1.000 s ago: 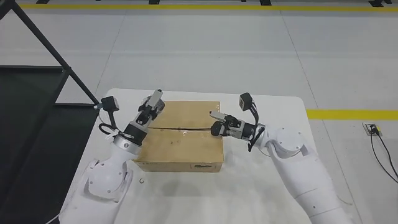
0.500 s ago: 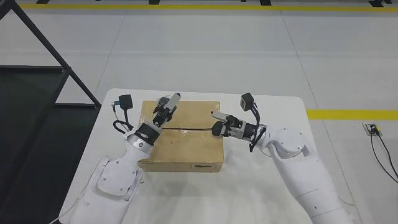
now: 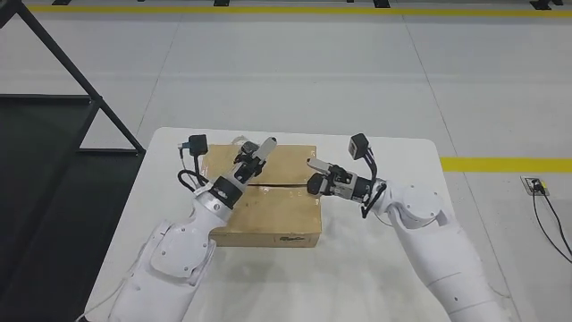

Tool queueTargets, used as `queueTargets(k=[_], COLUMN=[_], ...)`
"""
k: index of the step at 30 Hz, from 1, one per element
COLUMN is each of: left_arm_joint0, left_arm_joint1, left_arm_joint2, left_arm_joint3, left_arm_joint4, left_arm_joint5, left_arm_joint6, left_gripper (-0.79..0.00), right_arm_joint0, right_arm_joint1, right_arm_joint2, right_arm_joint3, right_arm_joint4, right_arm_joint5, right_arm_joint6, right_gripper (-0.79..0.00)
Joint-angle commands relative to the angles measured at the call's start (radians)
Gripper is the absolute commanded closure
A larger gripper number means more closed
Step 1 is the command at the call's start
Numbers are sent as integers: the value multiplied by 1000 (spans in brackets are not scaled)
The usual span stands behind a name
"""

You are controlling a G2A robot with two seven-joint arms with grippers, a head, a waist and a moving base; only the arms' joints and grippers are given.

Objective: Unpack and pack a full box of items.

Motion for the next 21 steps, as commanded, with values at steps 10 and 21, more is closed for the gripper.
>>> queueTargets(k=[10,21], left_arm_joint0=[-21,-32], left_arm_joint1=[-13,-25], left_arm_joint2=[32,61], left_arm_joint3=[17,31], left_arm_joint4=[22,49], left_arm_joint5=[9,20], left_arm_joint6=[-8,-9], left_gripper=[-785,-785], right_arm_joint0=[-18,-61], right_arm_joint1=[9,22], right_arm_joint2=[24,53], right_arm_joint3=[-6,-44], right_arm_joint4=[21,47], right_arm_joint5=[-22,-44], right_arm_joint6=[-3,11], right_gripper=[-785,-785])
